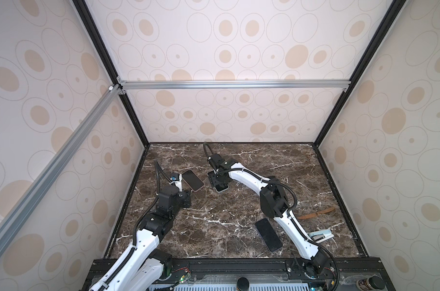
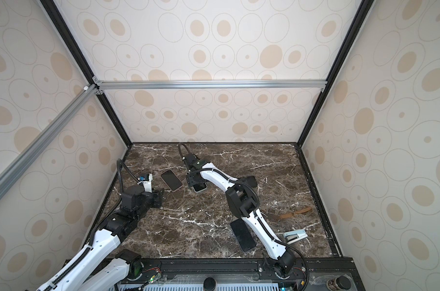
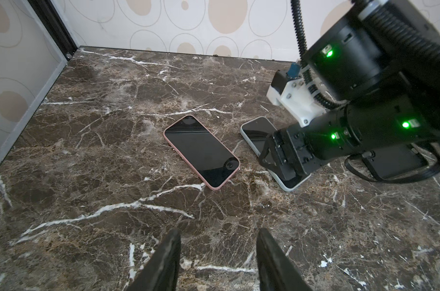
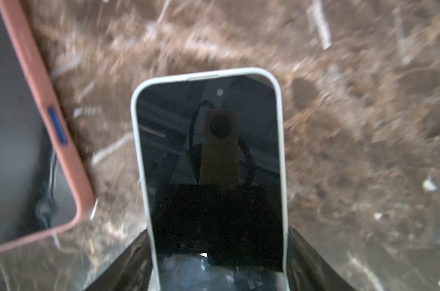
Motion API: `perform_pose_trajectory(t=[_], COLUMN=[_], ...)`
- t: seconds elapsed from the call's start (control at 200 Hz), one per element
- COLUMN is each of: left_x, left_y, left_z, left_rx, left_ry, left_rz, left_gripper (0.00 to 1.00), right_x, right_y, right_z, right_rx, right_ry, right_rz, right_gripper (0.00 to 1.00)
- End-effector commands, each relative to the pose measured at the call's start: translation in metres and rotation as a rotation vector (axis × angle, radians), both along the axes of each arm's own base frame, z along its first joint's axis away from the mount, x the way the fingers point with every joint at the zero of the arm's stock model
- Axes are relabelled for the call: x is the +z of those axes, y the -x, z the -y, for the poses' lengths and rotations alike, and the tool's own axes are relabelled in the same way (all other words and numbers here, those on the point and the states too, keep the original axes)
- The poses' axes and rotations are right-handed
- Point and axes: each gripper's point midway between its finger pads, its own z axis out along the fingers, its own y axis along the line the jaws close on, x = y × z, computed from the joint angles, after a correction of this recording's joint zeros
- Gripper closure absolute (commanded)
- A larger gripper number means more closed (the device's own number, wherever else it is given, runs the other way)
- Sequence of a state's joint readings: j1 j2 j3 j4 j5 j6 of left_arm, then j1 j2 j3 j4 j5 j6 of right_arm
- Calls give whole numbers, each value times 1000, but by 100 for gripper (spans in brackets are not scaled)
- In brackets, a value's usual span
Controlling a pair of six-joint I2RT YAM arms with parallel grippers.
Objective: Put the phone into the phone case
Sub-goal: 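Lift the cased phone with the right gripper and set it beside the pink phone, then open the right gripper and raise it while the left arm shifts back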
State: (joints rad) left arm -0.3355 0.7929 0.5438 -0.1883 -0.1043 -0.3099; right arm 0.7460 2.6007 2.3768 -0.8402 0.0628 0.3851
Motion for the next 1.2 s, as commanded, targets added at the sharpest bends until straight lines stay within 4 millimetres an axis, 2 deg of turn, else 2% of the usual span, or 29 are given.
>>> perform_pose_trajectory(t=[0.0,0.105,0.205,0.3,0.395,0.865,0.94,0.96,1.08,1.195], left_x=[6,6,8,8,11,25,25,25,23,24], left_y=[-2,-2,-2,-2,-2,5,5,5,3,1], left_z=[-6,-8,-8,-9,-11,-16,-14,-14,-15,-15], left_rx=[33,39,43,47,55,70,59,57,62,56], left_ry=[4,-1,-1,-3,-5,17,24,23,12,5], left_rz=[26,25,29,32,42,96,101,100,102,122], left_gripper=[51,51,51,51,51,51,51,51,51,50], right_x=[-12,-6,8,27,48,141,151,145,158,161], right_y=[-15,-24,-29,-31,-32,-16,-13,-10,0,3], right_z=[-10,-22,-28,-28,-25,-13,-13,-12,-19,-23], right_rx=[-78,-82,-82,-78,-64,10,38,52,183,283], right_ry=[-87,-138,-174,-185,-185,-232,-245,-236,-267,-269], right_rz=[-8,9,30,58,91,204,231,221,258,324], right_gripper=[21,19,11,3,0,1,1,1,1,0])
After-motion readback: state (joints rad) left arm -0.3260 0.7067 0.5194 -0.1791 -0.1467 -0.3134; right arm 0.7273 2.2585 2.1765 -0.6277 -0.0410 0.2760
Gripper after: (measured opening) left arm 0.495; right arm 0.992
